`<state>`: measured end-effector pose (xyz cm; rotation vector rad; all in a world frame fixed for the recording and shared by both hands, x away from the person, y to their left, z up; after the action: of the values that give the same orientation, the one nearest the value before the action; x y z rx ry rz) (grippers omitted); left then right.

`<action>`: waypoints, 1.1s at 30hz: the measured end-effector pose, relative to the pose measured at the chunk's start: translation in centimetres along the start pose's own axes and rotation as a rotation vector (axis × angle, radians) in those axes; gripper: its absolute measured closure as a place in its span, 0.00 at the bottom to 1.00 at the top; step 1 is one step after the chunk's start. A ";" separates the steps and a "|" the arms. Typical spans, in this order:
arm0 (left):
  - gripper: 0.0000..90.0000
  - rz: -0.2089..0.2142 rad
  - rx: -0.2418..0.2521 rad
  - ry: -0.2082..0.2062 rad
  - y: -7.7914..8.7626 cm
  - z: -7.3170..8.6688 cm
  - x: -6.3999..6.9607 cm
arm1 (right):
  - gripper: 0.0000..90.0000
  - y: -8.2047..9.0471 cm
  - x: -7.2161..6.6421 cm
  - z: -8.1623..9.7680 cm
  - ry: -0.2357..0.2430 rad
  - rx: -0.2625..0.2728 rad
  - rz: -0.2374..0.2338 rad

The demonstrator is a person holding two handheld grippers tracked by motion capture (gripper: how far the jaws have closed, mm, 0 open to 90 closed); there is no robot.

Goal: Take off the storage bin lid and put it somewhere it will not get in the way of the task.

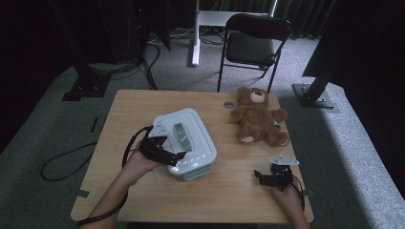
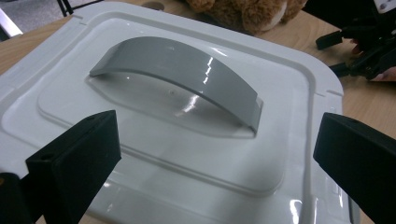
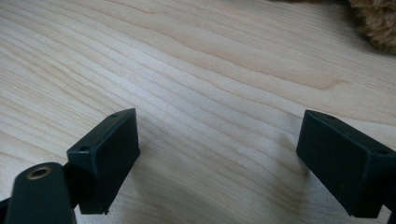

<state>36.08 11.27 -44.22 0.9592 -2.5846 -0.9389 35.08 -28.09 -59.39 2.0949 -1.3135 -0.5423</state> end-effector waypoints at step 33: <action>0.07 0.025 -0.038 0.039 -3.8 -1.2 0.4 | 0.14 0.0 0.0 0.0 -0.001 0.000 0.001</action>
<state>38.20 8.28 -45.74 0.9234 -2.5313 -0.9502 35.07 -28.09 -59.38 2.0947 -1.3149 -0.5428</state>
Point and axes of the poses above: each handheld gripper's, and its own axes: y roughly backward along the jaws, z roughly out of its underside, x roughly to its right, the point moved 5 cm from there along -y, roughly forward along the jaws, and after that the axes turned 2 degrees about -y, right-handed, at the moved point
